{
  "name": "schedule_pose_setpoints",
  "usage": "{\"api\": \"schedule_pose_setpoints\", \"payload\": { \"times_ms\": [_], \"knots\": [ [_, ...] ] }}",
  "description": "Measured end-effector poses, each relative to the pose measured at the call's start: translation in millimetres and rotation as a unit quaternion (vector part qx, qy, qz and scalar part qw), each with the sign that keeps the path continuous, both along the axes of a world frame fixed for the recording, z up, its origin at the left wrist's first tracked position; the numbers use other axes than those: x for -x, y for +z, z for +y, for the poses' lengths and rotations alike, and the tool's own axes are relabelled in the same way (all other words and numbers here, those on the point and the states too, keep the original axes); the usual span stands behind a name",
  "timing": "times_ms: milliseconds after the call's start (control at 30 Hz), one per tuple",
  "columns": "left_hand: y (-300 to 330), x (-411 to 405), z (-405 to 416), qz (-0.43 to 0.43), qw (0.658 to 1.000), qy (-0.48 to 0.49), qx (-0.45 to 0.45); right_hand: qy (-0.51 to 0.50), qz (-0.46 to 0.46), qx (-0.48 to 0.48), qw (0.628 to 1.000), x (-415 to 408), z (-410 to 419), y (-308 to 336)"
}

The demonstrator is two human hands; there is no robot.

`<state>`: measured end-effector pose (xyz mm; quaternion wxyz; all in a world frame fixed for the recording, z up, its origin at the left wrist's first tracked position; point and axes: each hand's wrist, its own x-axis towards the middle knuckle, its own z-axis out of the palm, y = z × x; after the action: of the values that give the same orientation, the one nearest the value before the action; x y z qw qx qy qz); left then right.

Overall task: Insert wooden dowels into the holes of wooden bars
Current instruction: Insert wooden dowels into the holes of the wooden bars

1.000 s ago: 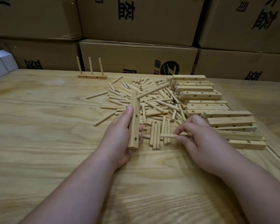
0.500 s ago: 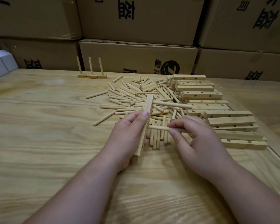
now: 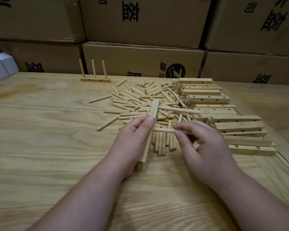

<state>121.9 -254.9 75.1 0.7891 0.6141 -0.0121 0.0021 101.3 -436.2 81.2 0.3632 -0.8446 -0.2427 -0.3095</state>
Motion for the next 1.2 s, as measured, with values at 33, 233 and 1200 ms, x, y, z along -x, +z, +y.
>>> {"api": "schedule_pose_setpoints", "payload": {
  "times_ms": [33, 233, 1200],
  "knots": [
    [0, 0, 0, 0.003, 1.0, 0.004, -0.002, -0.003, 0.012, -0.001, 1.0, 0, 1, -1],
    [4, 3, 0, 0.037, 0.996, 0.055, -0.06, -0.01, 0.044, 0.027, 0.999, 1, 8, -3],
    [-6, 2, -10, -0.065, 0.954, 0.104, -0.273, -0.048, 0.056, 0.087, 0.994, 6, 13, 13]
  ]
}}
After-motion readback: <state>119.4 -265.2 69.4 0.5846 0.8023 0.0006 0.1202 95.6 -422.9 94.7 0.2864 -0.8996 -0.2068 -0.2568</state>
